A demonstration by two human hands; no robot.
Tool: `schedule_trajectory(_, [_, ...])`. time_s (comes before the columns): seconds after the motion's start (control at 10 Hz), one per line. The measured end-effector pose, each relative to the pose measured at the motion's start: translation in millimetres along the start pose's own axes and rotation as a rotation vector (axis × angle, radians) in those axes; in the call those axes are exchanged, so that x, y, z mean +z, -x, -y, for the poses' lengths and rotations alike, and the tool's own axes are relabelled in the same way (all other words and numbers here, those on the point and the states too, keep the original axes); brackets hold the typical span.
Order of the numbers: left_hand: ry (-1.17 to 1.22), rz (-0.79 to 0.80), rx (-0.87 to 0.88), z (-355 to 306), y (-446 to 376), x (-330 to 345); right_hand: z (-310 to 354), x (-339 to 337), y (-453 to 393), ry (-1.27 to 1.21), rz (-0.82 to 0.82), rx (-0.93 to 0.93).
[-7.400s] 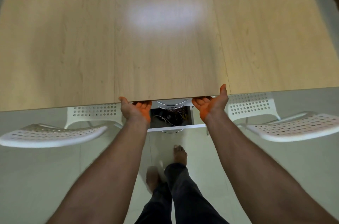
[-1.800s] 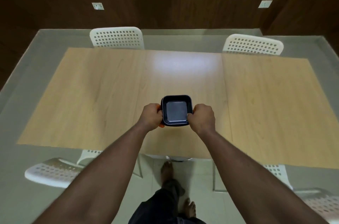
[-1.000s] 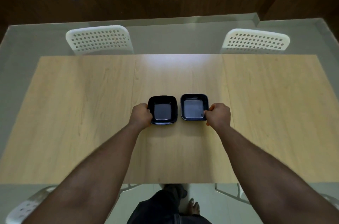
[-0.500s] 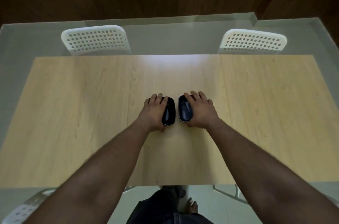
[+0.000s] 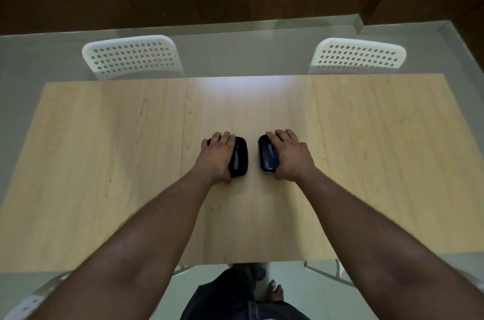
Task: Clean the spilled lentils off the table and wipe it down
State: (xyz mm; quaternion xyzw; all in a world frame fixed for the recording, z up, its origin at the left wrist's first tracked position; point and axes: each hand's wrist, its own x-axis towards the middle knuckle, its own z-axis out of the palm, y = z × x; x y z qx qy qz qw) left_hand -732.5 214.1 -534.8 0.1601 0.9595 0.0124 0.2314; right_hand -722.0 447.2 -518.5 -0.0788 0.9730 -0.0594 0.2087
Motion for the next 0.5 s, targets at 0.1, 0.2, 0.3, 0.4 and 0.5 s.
schedule_trajectory(0.1, [0.003, -0.004, 0.0, -0.4, 1.7, 0.4, 0.9, 1.6, 0.7, 0.0, 0.002, 0.008])
schedule_trajectory(0.2, [0.015, 0.0, -0.008, -0.8, 2.7, -1.0, 1.3, 1.9, 1.2, -0.009, 0.015, 0.02])
schedule_trajectory(0.3, [0.037, 0.005, 0.006, -3.6, 6.7, -1.9, 3.2, 3.0, 5.5, -0.018, 0.018, 0.029])
schedule_trajectory(0.4, [0.097, -0.018, 0.018, -5.8, 12.6, -4.6, 4.4, 3.2, 13.8, -0.062, -0.019, 0.026])
schedule_trajectory(0.5, [0.139, -0.043, 0.034, -11.0, 14.4, -9.9, 5.9, 1.5, 22.4, -0.119, -0.058, 0.024])
